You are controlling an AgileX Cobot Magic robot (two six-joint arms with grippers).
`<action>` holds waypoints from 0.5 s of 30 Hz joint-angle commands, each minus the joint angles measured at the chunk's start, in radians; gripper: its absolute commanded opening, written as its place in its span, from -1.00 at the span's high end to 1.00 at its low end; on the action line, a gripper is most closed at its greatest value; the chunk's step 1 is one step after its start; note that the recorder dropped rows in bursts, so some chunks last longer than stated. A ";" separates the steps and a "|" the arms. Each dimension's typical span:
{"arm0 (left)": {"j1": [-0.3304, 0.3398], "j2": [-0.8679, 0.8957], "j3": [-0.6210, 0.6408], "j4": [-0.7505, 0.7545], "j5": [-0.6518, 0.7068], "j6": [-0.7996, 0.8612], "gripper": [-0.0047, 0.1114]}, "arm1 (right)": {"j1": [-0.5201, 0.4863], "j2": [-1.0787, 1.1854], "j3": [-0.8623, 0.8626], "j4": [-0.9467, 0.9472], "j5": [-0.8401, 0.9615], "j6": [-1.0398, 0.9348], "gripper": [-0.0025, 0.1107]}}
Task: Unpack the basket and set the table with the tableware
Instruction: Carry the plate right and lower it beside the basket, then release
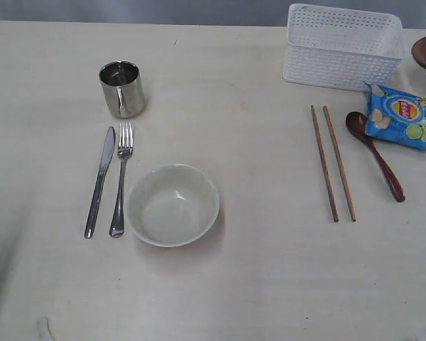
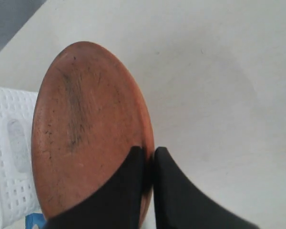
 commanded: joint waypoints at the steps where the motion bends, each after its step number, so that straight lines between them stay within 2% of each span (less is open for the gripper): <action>1: -0.008 -0.003 0.003 -0.001 -0.002 -0.002 0.92 | 0.000 0.037 0.015 0.051 -0.067 -0.029 0.96; 6: -0.008 -0.003 0.003 -0.001 -0.002 -0.002 0.92 | 0.000 0.072 0.015 0.067 -0.140 -0.037 0.96; 11: -0.008 -0.003 0.003 -0.001 -0.002 -0.002 0.92 | 0.002 0.130 0.015 0.251 -0.159 -0.157 0.96; 15: -0.008 -0.003 0.003 -0.001 -0.002 -0.002 0.92 | 0.020 0.170 0.013 0.283 -0.150 -0.178 0.96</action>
